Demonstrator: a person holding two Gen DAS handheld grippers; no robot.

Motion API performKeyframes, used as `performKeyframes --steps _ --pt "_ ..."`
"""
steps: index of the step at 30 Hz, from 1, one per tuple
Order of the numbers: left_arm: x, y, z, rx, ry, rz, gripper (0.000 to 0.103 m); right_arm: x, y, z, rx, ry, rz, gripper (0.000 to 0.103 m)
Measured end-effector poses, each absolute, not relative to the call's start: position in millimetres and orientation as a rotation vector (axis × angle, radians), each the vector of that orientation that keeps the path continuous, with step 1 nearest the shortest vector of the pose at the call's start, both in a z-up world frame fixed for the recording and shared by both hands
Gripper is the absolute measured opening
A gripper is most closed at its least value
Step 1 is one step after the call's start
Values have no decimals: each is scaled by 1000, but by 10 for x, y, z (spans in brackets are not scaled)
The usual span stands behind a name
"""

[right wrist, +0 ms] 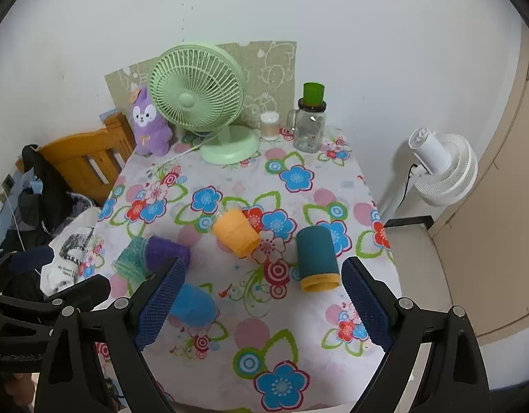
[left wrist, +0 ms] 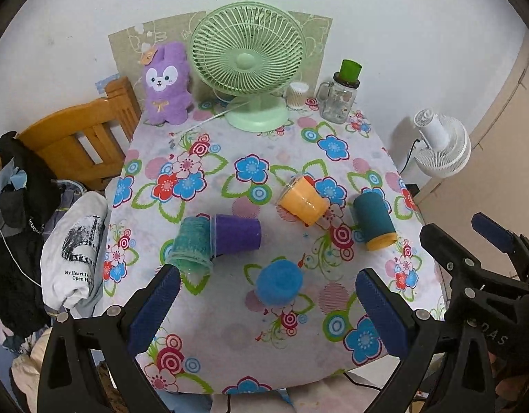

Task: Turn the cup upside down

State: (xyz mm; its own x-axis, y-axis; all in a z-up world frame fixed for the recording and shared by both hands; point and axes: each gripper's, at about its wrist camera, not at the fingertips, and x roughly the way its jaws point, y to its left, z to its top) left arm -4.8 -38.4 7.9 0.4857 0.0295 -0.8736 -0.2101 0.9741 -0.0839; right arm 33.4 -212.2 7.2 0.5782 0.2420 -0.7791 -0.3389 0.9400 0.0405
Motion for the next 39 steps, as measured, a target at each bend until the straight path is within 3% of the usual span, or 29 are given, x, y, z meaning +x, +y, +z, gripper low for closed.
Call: performKeyframes --steps 39 --pt "-52 -488 152 -177 1016 165 103 321 -2227 105 -106 871 321 94"
